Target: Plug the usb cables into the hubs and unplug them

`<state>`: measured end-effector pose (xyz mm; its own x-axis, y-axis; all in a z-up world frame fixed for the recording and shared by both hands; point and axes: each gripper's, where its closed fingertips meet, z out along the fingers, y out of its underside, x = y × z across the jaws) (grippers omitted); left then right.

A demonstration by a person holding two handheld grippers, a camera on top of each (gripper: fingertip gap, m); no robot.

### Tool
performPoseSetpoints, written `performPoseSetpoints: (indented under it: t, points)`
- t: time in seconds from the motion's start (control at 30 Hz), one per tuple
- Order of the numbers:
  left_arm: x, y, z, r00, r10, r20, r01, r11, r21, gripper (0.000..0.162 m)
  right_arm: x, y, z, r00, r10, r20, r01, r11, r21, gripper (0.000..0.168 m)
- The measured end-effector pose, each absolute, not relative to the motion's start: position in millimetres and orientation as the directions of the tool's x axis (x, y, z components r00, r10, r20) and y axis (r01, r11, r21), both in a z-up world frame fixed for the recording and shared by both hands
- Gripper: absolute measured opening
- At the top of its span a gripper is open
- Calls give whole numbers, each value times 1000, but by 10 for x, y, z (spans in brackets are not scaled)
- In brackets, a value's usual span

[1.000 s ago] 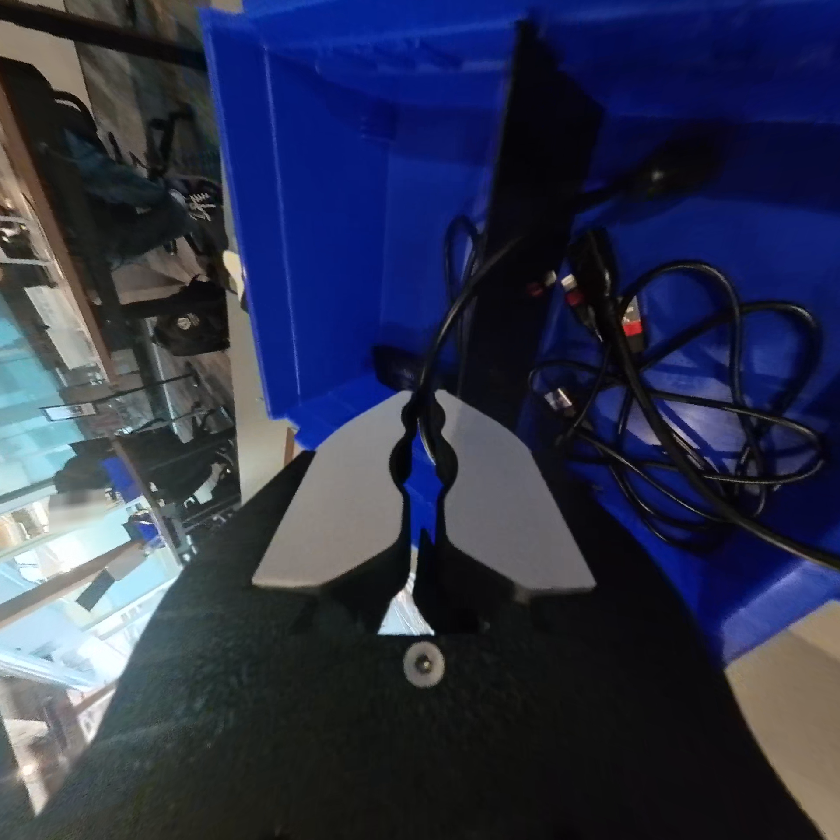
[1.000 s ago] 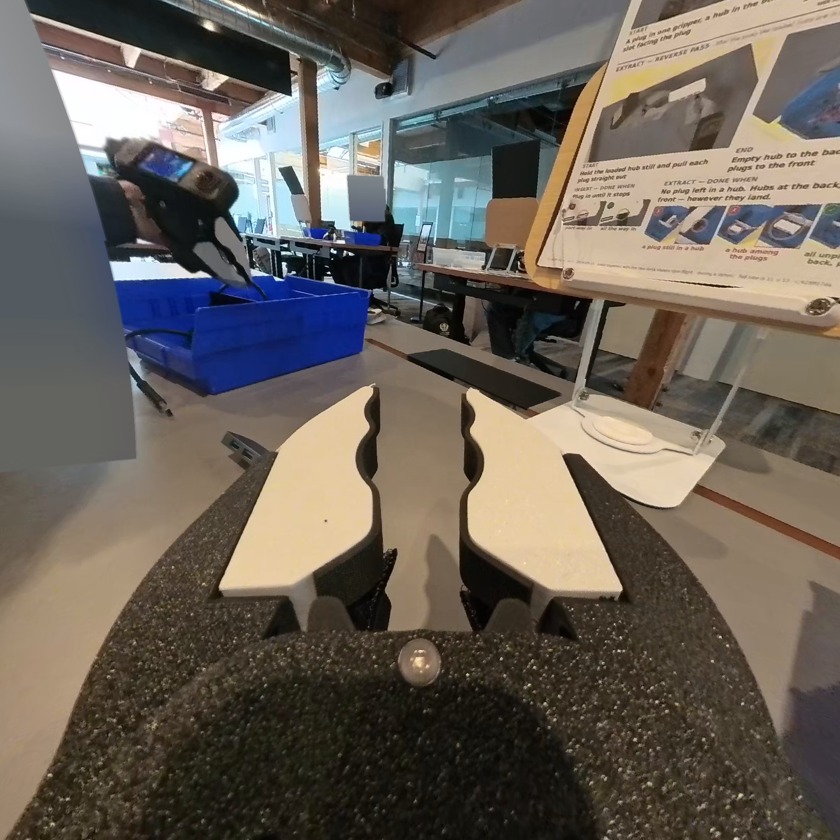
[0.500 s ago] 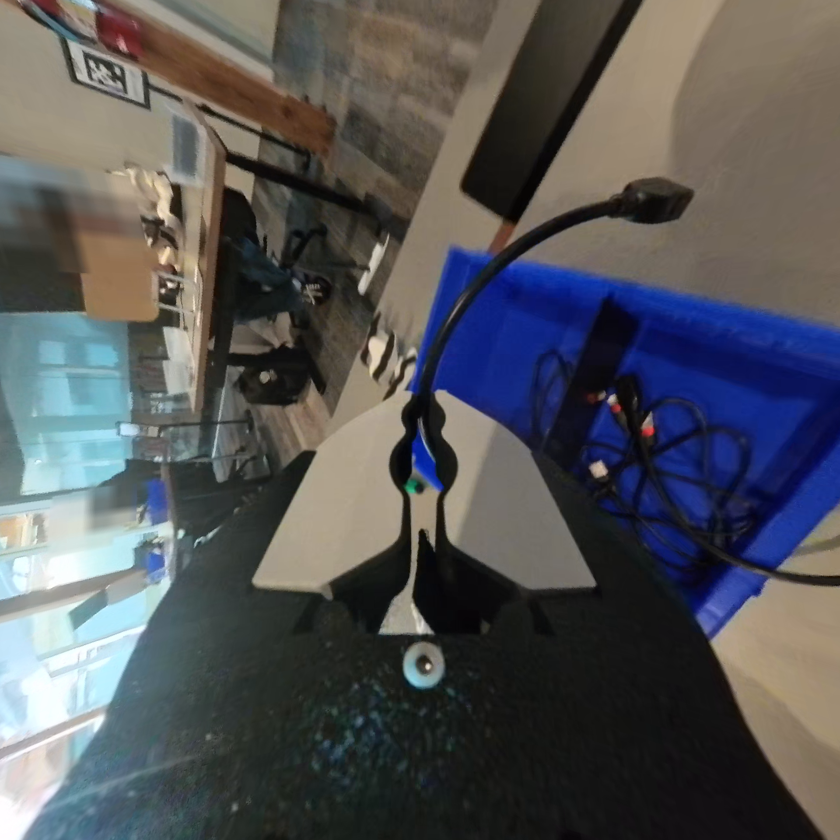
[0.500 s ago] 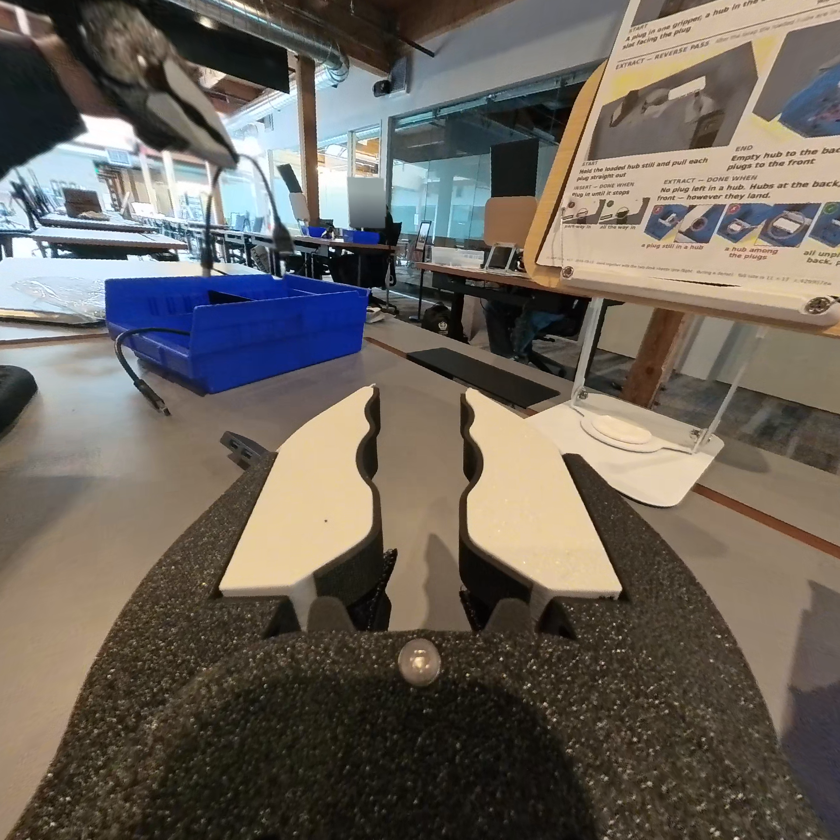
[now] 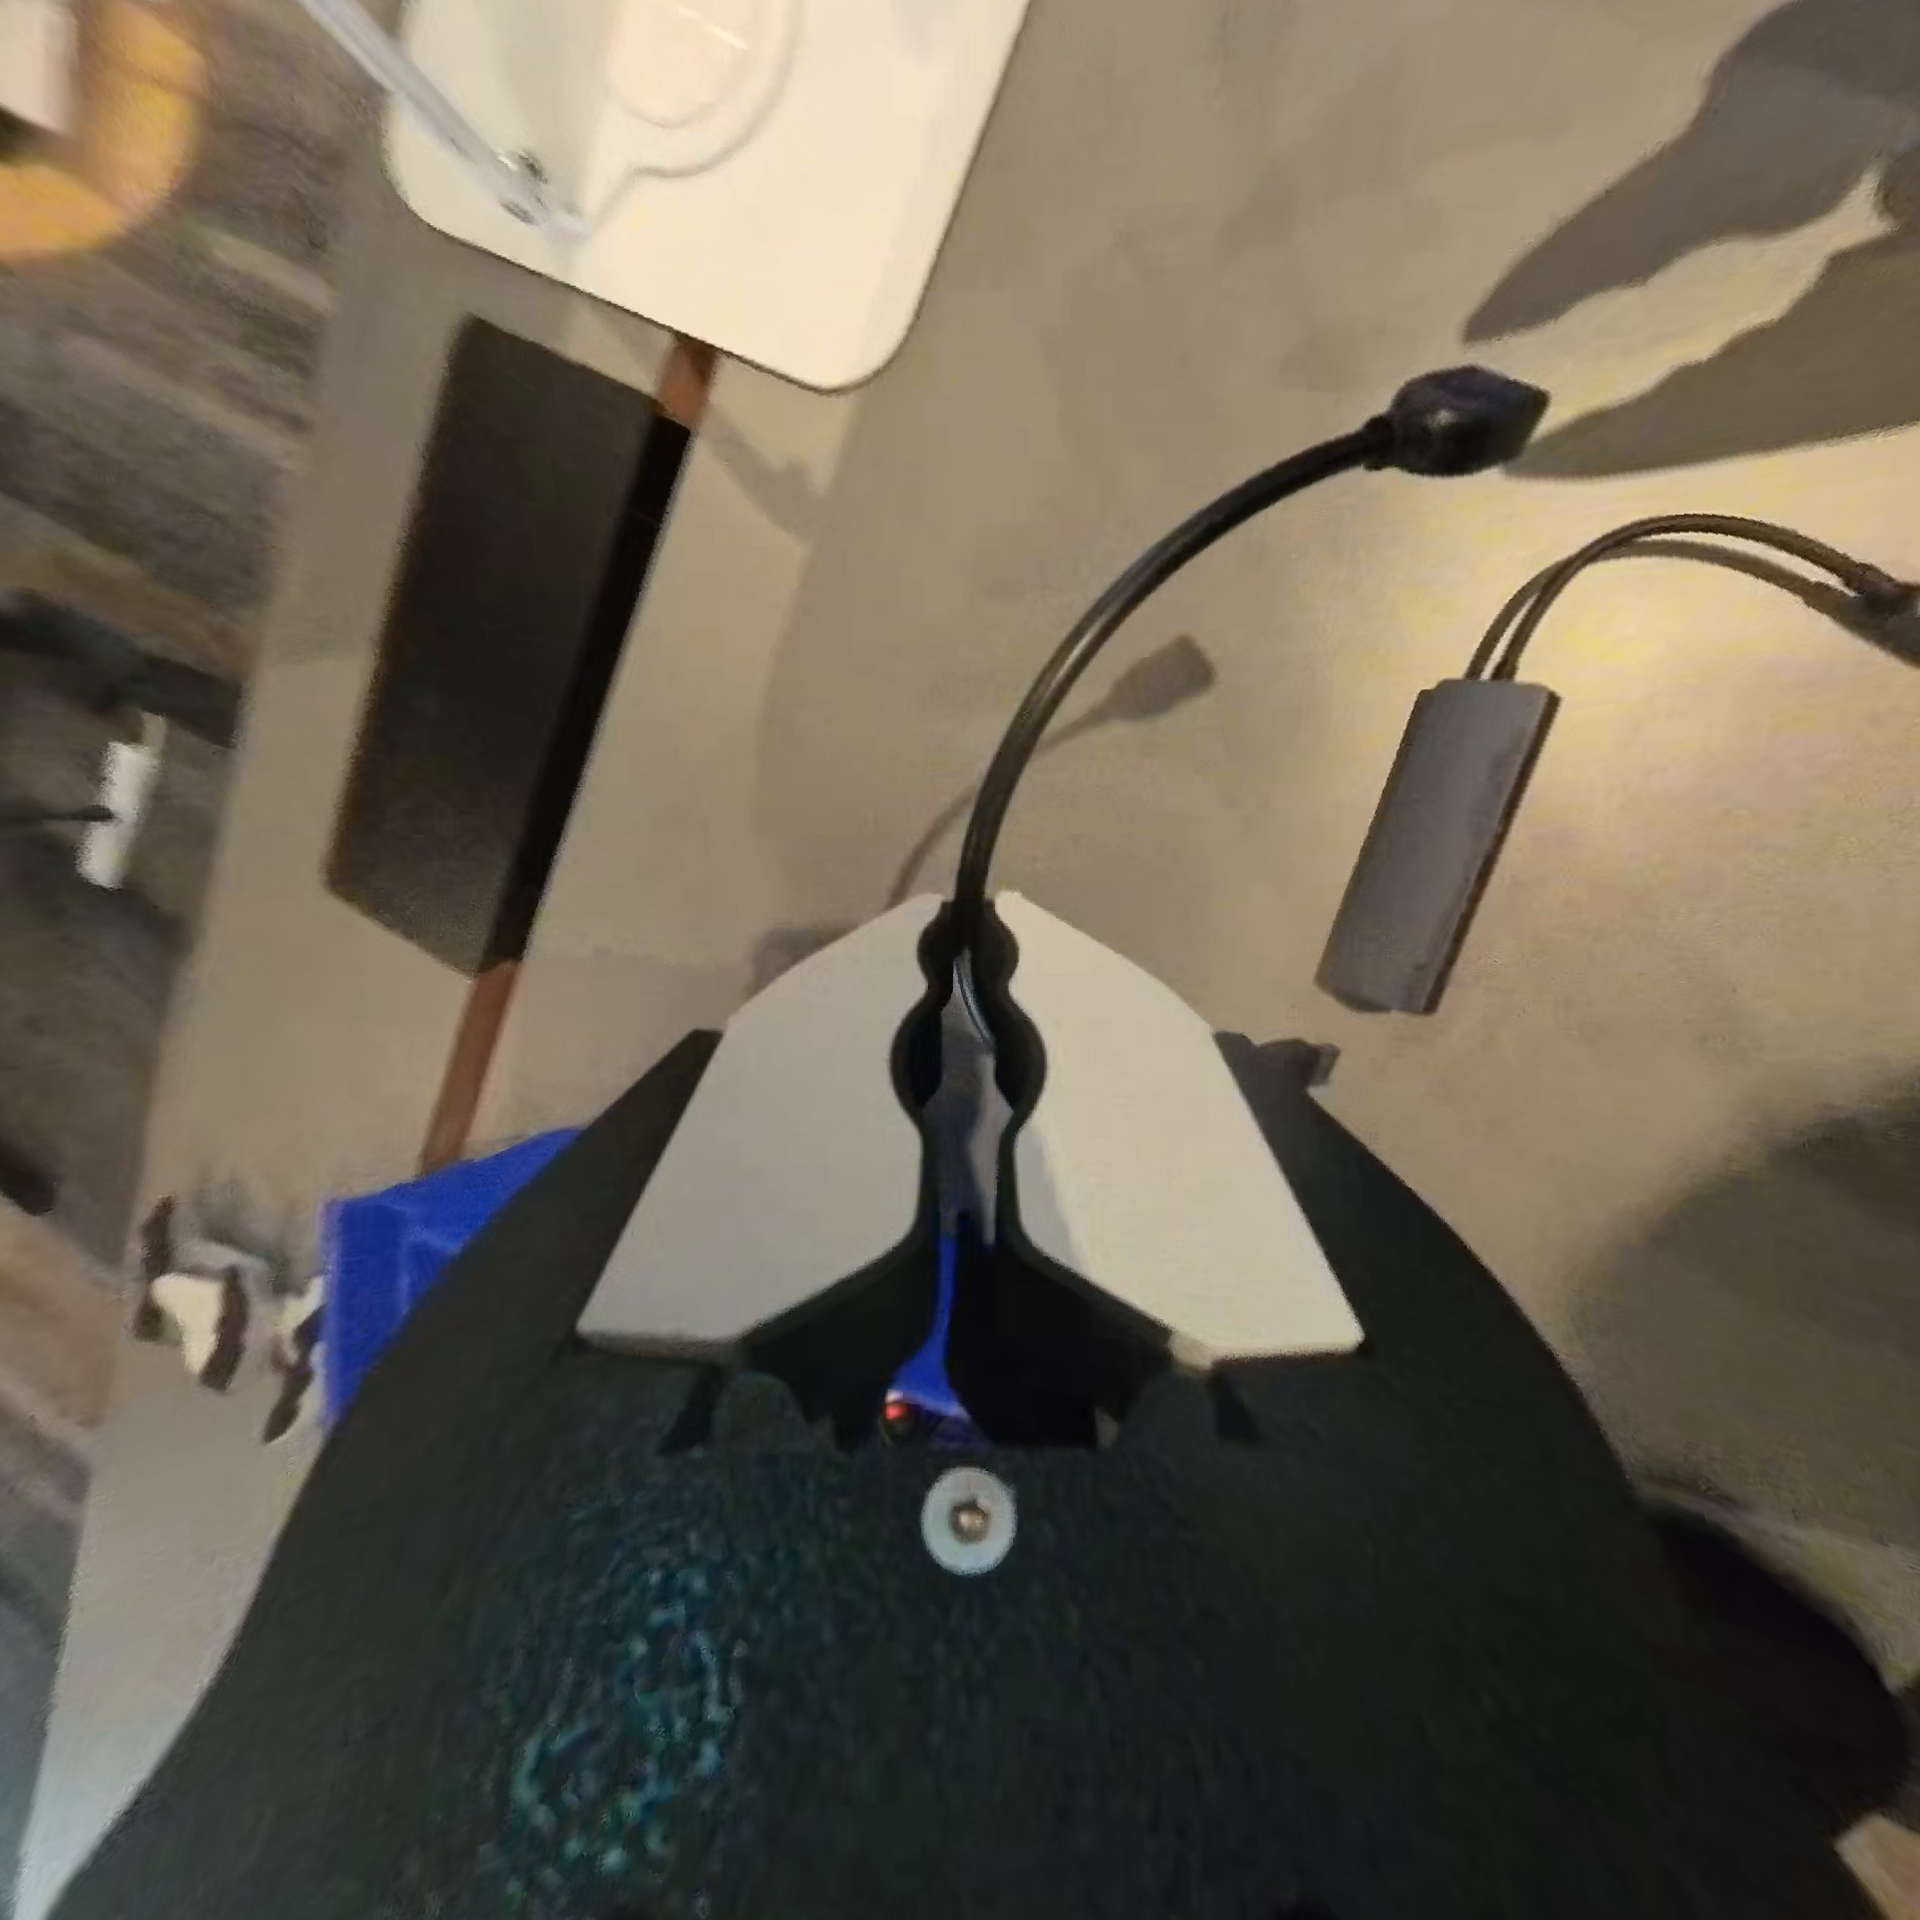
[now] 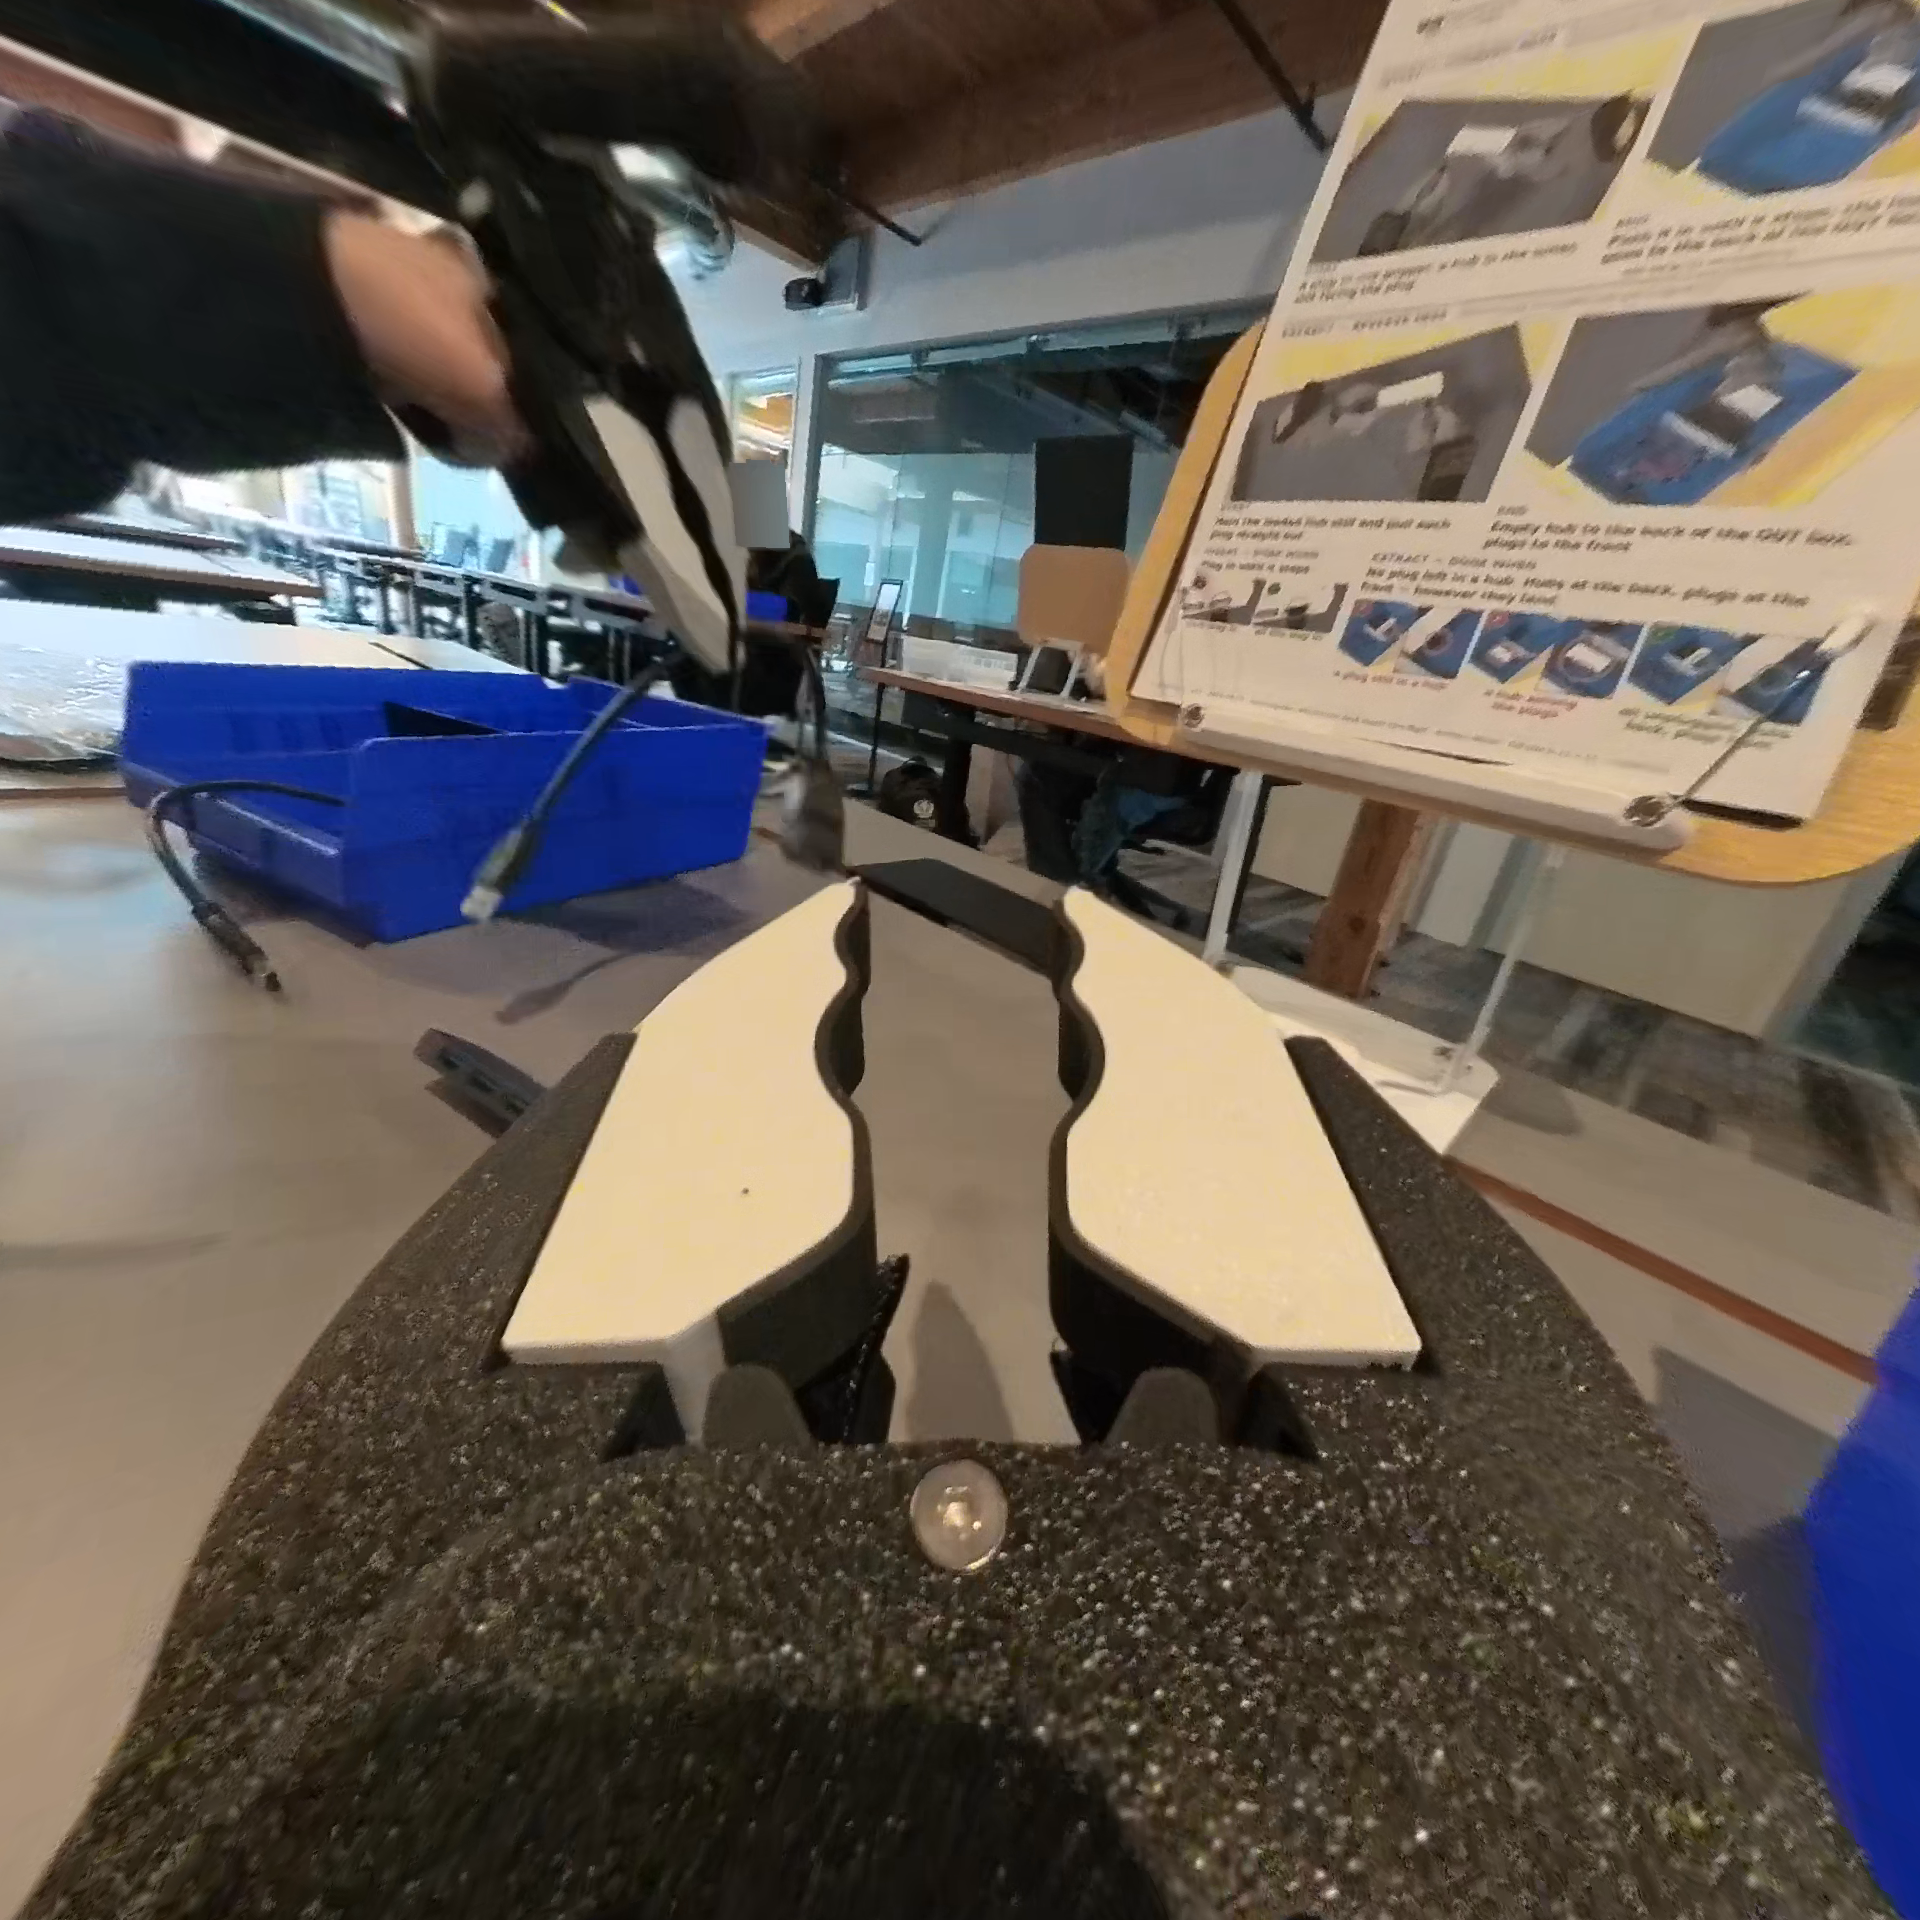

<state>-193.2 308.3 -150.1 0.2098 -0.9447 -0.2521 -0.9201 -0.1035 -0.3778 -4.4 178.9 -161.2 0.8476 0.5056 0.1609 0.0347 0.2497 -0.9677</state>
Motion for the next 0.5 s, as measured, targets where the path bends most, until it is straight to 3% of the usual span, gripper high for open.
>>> performPoseSetpoints:
  t: [0.23, 0.5]
  points:
    - [-1684, 3293, -2258, 291, -954, -67, -938, -271, -218, 4, -34, 1741, -1558, 851, 478, 219, 77, 300, -951, 30]
    - [-1729, 3340, -2645, 323, -946, -17, -923, -311, -226, 4, -64, 1768, -1615, 839, 502, 209, 77, 272, -959, 30]
